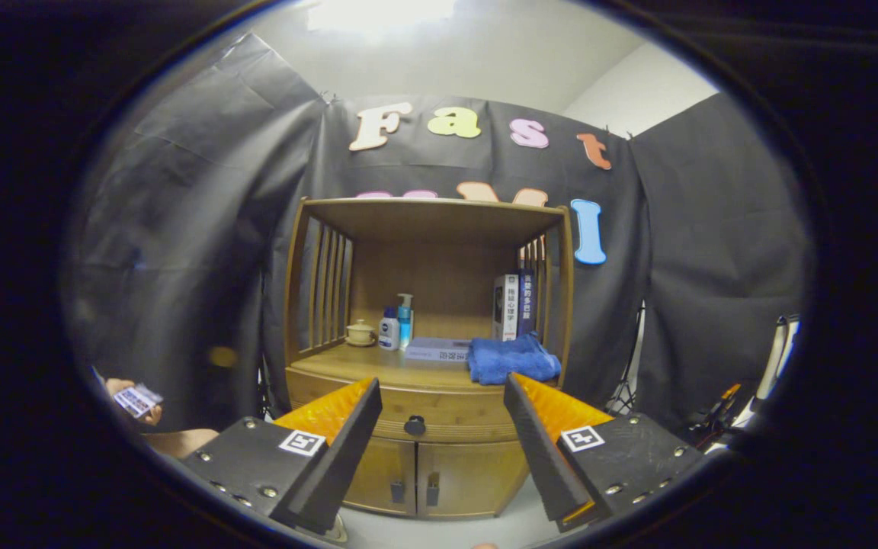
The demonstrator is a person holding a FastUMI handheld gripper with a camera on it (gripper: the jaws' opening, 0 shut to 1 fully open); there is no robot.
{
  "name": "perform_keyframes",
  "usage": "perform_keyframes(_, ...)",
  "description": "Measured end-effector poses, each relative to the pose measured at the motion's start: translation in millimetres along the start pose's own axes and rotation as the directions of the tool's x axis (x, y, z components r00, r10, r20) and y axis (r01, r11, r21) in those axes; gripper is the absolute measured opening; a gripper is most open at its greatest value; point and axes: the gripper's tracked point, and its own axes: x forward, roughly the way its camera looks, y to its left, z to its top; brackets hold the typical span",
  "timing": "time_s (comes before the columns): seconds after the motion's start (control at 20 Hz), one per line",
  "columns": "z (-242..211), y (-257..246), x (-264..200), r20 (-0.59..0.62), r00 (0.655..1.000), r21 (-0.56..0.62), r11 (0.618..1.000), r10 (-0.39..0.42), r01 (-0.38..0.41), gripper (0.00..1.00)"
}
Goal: Pull open the drawer, take out the items inside it, and place them on the countertop above the cabinet.
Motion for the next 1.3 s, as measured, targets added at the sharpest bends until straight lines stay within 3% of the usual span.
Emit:
perform_keyframes(0.4,-32.0,22.0,70.1,-0.022,0.999,0.047,0.999,0.023,-0.022,0.97)
perform_keyframes(0.65,-86.6,20.1,118.6,-0.071,0.997,0.107,0.993,-0.032,0.040,0.98)
perform_keyframes(1.15,-214.7,49.4,201.9,-0.294,0.955,0.168,0.986,0.040,0.010,0.99)
perform_keyframes(1.3,-232.7,56.6,212.8,-0.329,0.943,0.169,0.986,0.044,0.013,0.80)
